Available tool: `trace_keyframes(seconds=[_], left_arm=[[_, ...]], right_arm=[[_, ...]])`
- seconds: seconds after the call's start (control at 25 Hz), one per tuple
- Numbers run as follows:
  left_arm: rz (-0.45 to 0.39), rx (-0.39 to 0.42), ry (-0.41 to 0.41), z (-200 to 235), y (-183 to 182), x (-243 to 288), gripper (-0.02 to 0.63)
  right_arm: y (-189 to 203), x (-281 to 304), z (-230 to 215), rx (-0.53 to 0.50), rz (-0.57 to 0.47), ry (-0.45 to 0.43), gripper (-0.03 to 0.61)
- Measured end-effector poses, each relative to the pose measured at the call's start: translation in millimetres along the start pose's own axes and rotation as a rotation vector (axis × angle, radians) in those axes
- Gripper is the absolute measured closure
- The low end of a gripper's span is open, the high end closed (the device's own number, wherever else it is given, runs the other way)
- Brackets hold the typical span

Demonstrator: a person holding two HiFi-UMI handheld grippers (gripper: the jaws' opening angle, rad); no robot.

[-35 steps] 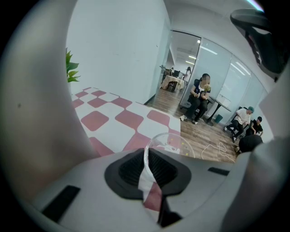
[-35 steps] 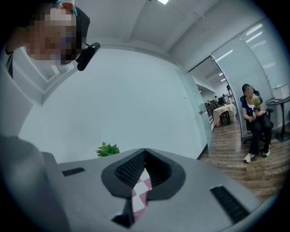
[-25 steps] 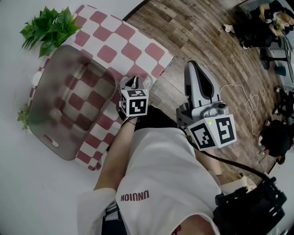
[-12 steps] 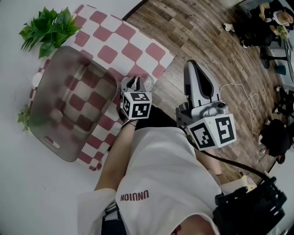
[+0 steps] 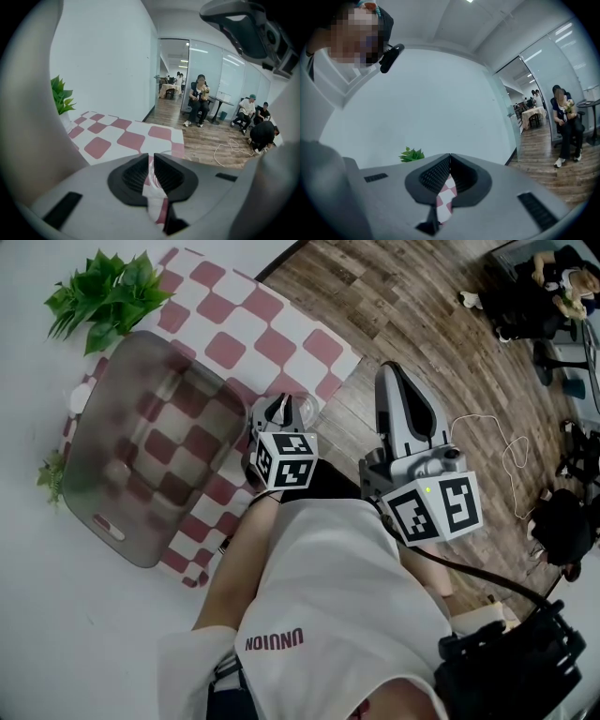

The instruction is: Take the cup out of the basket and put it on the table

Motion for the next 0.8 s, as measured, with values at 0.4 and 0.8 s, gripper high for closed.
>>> trace_keyframes(seconds=[0.4,0.8], left_arm=[[-0.116,0.018,-0.014,-1.5,-27.4,-26.4,0.578],[-0.287,-0.007,-0.004,-9.3,-67.4,-69.2,0.603]], right_arm=[[3.9,4.5,4.1,-0.006,0.009,-0.028,0.561],[2.4,-0.4,10.2,-0.027,-0.003,-0.053,0.561]])
Point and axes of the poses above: the fingertips, and each gripper's own axes: x forward along the fingers, z to its left, y out of its underside, the point moved 1 cm from there along -x, backward along the fingers, and after that the axes turned 9 degrees about x, right-handed, at the moved point
